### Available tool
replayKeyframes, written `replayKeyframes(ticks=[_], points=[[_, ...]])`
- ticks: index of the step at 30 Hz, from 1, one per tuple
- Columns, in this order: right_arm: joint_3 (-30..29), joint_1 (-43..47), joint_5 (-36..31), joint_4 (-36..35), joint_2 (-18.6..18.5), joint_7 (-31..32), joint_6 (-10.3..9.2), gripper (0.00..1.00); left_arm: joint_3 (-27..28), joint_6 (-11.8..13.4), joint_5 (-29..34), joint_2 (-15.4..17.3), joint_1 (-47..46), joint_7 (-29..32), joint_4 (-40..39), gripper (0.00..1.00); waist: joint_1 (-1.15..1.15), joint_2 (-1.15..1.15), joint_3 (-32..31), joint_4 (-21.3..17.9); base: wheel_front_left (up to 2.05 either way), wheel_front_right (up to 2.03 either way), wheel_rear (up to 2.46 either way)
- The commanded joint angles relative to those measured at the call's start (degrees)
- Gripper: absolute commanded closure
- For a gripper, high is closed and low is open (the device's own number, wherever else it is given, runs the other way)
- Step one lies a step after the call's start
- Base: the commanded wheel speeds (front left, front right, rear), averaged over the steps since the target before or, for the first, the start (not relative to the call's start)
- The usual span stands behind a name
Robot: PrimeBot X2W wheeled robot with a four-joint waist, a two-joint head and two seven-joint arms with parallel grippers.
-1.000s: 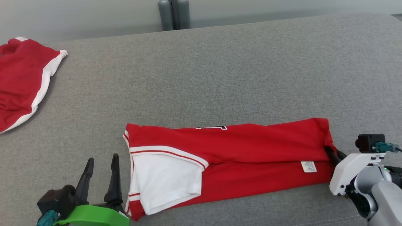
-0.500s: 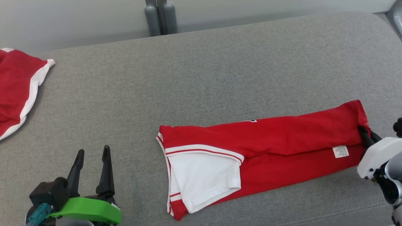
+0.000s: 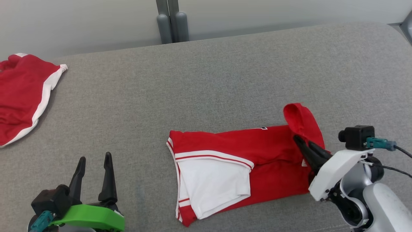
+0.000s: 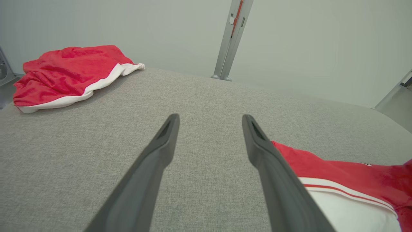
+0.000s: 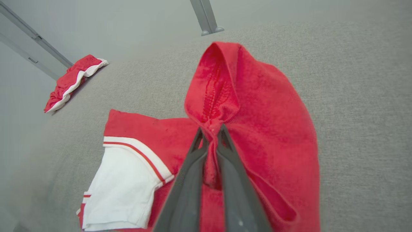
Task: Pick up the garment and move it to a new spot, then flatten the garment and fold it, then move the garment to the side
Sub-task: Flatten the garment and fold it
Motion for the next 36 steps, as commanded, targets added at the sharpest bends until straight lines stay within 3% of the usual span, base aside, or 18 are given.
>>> replayKeyframes(ticks=[1, 10, 19, 27, 28, 29, 30, 31, 36], points=[[1.1, 0.7, 0.9, -1.2, 0.9, 0.4, 0.00, 1.00, 0.1, -0.4, -0.3, -0.1, 0.3, -0.3, 0.3, 0.00, 0.00, 0.00, -0.3, 0.5, 0.00, 0.00, 0.00], [10.1, -1.0, 4.2, -0.9, 7.3, 1.3, 0.01, 1.00, -0.9, -1.0, -0.6, -0.5, -0.4, -0.5, 1.2, 0.00, 0.00, 0.00, -0.8, 2.4, 0.00, 0.00, 0.00], [16.8, -5.6, 7.5, 9.4, 13.1, -2.4, 0.01, 1.00, -2.0, -1.7, -0.7, -0.7, -1.2, -0.4, 2.4, 0.00, 0.00, 0.00, -1.3, 4.5, 0.00, 0.00, 0.00], [20.2, -10.6, 12.6, 19.3, 14.7, -7.6, 0.02, 1.00, -2.8, -2.1, -0.8, -1.0, -1.7, -0.4, 3.4, 0.00, 0.00, 0.00, -1.5, 5.9, 0.00, 0.00, 0.00], [21.1, -11.2, 13.9, 20.1, 14.7, -8.3, 0.02, 0.94, -2.9, -2.2, -0.8, -1.1, -1.7, -0.4, 3.5, 0.00, 0.00, 0.00, -1.4, 6.0, 0.00, 0.00, 0.00], [21.7, -11.6, 14.8, 20.5, 14.7, -8.8, 0.02, 0.76, -3.0, -2.2, -0.8, -1.1, -1.8, -0.4, 3.6, 0.00, 0.00, 0.00, -1.4, 6.1, 0.00, 0.00, 0.00], [23.0, -12.2, 16.3, 20.8, 14.7, -9.4, 0.02, 0.22, -3.0, -2.3, -0.9, -1.1, -1.8, -0.4, 3.7, 0.00, 0.00, 0.00, -1.3, 6.2, 0.00, 0.00, 0.00], [23.8, -12.6, 17.7, 21.3, 14.7, -10.2, 0.02, 0.00, -3.1, -2.3, -0.9, -1.1, -1.9, -0.5, 3.9, 0.00, 0.00, 0.00, -1.3, 6.3, 0.00, 0.00, 0.00], [26.7, -14.7, 21.5, 22.2, 14.6, -13.3, 0.02, 0.00, -3.1, -2.4, -1.2, -1.2, -1.9, -0.7, 4.3, 0.00, 0.00, 0.00, -1.3, 6.0, 0.00, 0.00, 0.00]])
